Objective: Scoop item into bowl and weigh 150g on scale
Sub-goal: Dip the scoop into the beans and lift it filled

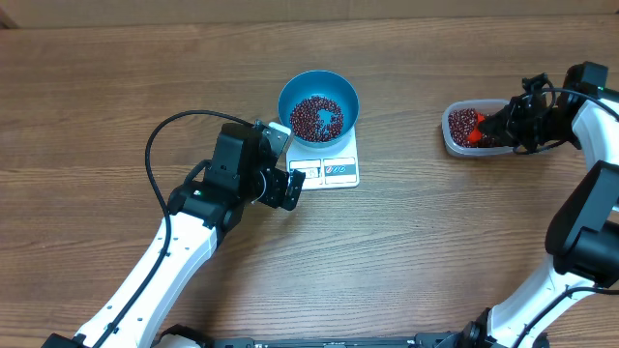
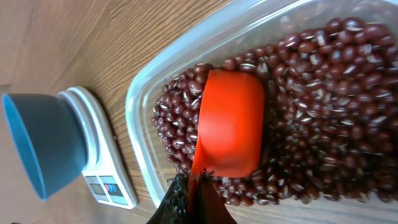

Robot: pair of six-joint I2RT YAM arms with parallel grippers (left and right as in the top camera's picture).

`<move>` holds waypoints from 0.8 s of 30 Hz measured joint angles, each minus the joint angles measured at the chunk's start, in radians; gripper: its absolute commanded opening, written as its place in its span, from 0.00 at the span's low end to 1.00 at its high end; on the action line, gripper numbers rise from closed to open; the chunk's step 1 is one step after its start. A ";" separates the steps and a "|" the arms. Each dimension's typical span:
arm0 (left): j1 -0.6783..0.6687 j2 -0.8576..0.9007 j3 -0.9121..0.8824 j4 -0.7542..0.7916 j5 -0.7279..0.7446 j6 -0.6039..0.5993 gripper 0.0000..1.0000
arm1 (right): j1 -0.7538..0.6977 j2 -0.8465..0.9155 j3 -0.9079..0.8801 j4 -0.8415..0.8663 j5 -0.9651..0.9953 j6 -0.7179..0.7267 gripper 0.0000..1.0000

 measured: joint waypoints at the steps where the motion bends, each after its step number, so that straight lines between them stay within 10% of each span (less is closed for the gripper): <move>1: 0.000 0.000 0.000 0.000 0.000 0.000 0.99 | 0.000 0.004 0.000 0.000 -0.015 0.000 0.04; 24: 0.000 0.000 0.000 0.000 0.000 0.000 1.00 | -0.146 0.039 -0.061 -0.021 -0.233 -0.083 0.04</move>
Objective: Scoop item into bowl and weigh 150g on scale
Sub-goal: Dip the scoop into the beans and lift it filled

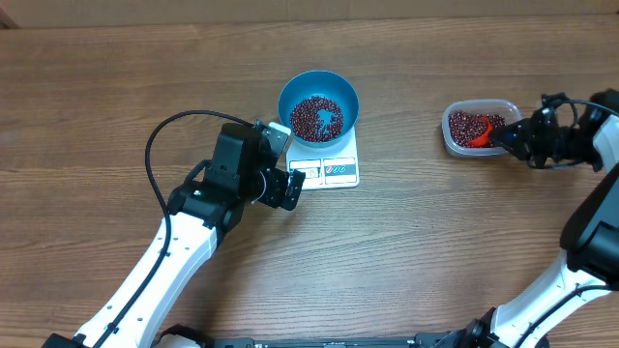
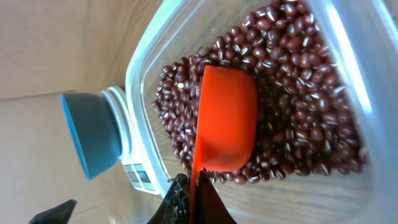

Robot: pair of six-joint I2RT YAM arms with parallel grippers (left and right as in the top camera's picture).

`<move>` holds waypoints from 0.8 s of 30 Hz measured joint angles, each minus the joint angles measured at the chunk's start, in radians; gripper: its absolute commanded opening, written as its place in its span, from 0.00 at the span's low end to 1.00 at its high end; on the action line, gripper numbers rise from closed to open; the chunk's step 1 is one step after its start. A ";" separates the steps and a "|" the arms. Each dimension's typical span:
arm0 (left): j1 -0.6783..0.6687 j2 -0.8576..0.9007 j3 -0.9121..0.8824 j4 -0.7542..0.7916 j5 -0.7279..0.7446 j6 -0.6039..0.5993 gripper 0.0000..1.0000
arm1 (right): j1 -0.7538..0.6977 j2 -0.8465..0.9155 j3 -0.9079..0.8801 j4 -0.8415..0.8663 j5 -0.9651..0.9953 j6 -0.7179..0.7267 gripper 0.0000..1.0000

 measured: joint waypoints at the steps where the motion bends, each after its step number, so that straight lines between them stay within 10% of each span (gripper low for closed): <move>1: 0.000 0.000 0.000 0.000 0.000 0.000 1.00 | -0.008 0.000 -0.005 0.000 -0.011 -0.006 0.04; 24: 0.000 0.000 0.000 0.000 0.000 0.000 0.99 | -0.113 0.007 -0.068 0.036 -0.473 -0.111 0.04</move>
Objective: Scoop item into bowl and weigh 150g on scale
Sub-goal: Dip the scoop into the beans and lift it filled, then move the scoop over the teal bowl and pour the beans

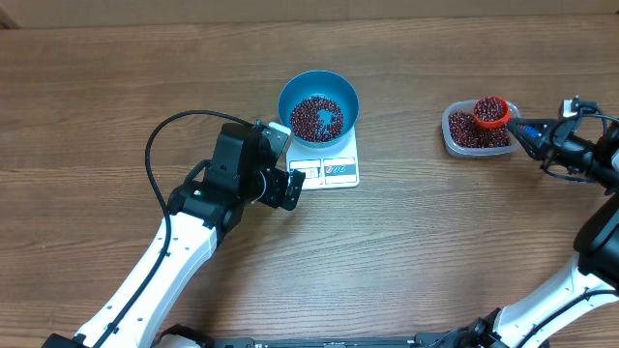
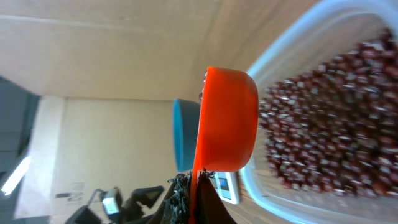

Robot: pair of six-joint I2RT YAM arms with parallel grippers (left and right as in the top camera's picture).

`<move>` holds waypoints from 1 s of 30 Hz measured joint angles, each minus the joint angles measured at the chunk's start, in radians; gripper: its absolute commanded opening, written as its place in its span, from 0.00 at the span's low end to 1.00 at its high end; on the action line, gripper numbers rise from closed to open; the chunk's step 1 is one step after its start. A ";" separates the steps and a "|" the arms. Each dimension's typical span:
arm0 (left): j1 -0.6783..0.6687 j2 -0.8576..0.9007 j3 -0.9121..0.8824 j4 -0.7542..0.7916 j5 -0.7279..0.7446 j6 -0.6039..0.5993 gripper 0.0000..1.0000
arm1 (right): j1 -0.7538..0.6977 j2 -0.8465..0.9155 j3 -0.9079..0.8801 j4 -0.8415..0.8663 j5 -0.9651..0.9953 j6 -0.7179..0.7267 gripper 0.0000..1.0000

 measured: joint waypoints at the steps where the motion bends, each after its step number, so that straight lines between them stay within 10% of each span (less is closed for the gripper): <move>1: 0.000 0.000 0.000 0.000 0.000 0.000 1.00 | 0.000 0.000 0.000 0.000 -0.016 0.000 0.04; 30: 0.000 0.000 0.000 0.000 0.000 0.000 1.00 | 0.390 0.004 0.034 0.074 -0.166 0.060 0.04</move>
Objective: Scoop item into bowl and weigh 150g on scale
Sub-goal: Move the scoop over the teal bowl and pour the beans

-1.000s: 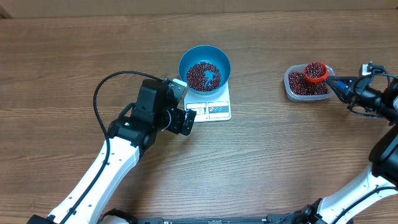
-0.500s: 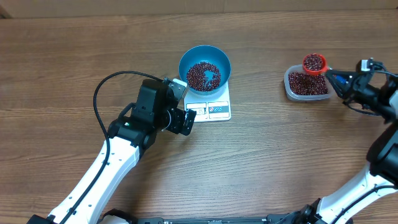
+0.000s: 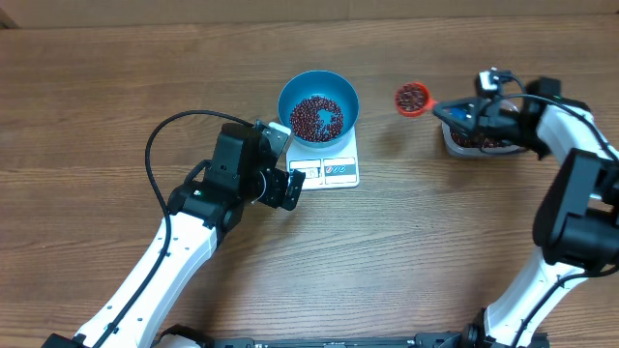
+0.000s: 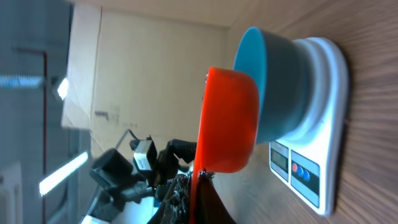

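A blue bowl [image 3: 318, 106] holding red beans stands on a white scale [image 3: 334, 170] at the table's middle; the bowl [image 4: 273, 84] and scale [image 4: 314, 124] also show in the right wrist view. My right gripper [image 3: 453, 111] is shut on the handle of an orange scoop [image 3: 413, 98], full of beans, held in the air between the bowl and the clear bean container [image 3: 476, 141]. The scoop's cup [image 4: 227, 118] fills the wrist view. My left gripper [image 3: 286, 188] hangs just left of the scale, its jaws parted, holding nothing.
A black cable [image 3: 169, 135] loops over the wood beside the left arm. The bean container sits under the right arm near the table's right side. A pale wall and dark equipment show behind the bowl in the wrist view.
My right gripper carried the loaded scoop leftward, from above the bean container to the gap between container and bowl. The left arm has not moved.
The scoop first lay dipped in the beans in the container. Then it sat tilted in them as the arm drew back. Then it was lifted, full, over the container. Now it hangs short of the bowl on the scale.
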Robot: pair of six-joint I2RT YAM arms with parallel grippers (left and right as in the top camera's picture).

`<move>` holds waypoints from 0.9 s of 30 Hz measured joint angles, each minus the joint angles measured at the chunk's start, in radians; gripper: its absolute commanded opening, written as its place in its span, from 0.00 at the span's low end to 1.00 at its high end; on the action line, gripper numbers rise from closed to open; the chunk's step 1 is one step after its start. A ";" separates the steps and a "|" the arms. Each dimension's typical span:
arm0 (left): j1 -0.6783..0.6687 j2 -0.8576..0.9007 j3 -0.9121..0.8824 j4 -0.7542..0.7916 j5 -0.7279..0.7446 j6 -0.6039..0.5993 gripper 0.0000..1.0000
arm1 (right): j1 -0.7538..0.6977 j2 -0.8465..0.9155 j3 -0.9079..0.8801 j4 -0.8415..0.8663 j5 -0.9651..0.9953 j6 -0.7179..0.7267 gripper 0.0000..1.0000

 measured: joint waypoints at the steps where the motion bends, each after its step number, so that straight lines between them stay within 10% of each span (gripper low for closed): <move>1: 0.000 0.000 0.000 0.000 0.000 0.000 1.00 | 0.009 0.000 0.006 0.009 0.001 0.006 0.04; 14: 0.000 0.000 0.000 0.000 0.000 0.000 1.00 | 0.253 0.000 0.119 0.356 0.109 0.373 0.04; 27: 0.000 0.000 0.000 0.000 0.000 0.000 0.99 | 0.416 0.000 0.154 0.306 0.563 0.430 0.04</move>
